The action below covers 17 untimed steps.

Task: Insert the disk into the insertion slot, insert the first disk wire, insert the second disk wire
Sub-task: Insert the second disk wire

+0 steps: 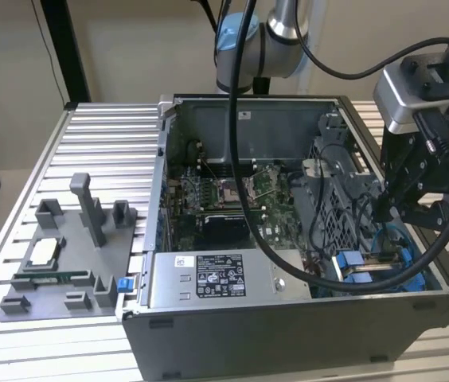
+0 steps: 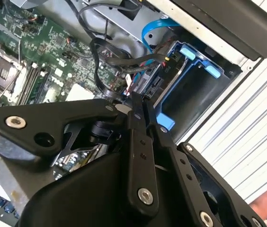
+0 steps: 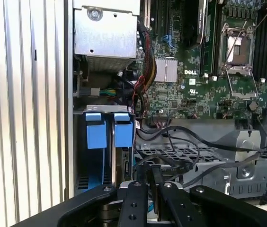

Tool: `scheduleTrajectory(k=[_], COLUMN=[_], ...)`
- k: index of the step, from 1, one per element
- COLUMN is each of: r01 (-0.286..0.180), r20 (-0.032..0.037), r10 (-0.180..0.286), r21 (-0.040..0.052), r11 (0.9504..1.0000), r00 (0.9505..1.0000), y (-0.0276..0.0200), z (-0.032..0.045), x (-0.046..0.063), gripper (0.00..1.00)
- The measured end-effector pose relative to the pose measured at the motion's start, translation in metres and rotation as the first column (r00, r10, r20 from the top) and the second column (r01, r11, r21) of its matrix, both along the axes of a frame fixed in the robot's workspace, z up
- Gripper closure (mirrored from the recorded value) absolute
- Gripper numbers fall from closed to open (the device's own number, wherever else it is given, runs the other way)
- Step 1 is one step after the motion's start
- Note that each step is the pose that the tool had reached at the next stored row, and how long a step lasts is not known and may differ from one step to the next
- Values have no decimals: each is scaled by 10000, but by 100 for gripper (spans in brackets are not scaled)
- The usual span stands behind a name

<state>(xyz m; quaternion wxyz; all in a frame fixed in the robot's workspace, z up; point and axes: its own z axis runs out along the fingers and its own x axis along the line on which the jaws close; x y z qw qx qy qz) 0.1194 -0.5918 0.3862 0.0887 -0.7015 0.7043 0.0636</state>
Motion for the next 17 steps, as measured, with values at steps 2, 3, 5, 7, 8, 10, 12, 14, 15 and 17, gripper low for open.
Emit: scheduleTrajectory(k=[2,3,5,7,8,10,12,14,15,17], r01=[0,0,0,0,0,0,-1,1,1,2], r20=[0,1,0,1,1,1,20,51,66,94], r10=[0,0,0,0,0,0,1,0,1,2], r21=[-3,-2,-2,-2,-2,-2,-36,-193,-259,-384], r11=[10000,10000,10000,10000,10000,10000,10000,9998,9997,9993], r00=[10000,10000,10000,10000,10000,10000,10000,10000,10000,10000], y=[0,0,0,0,0,0,6,26,41,68], z=[0,0,-1,-2,-2,-3,-11,-24,-33,-50], x=[0,0,0,0,0,0,0,0,0,0], gripper=[100,100,100,100,100,100,100,100,100,100])
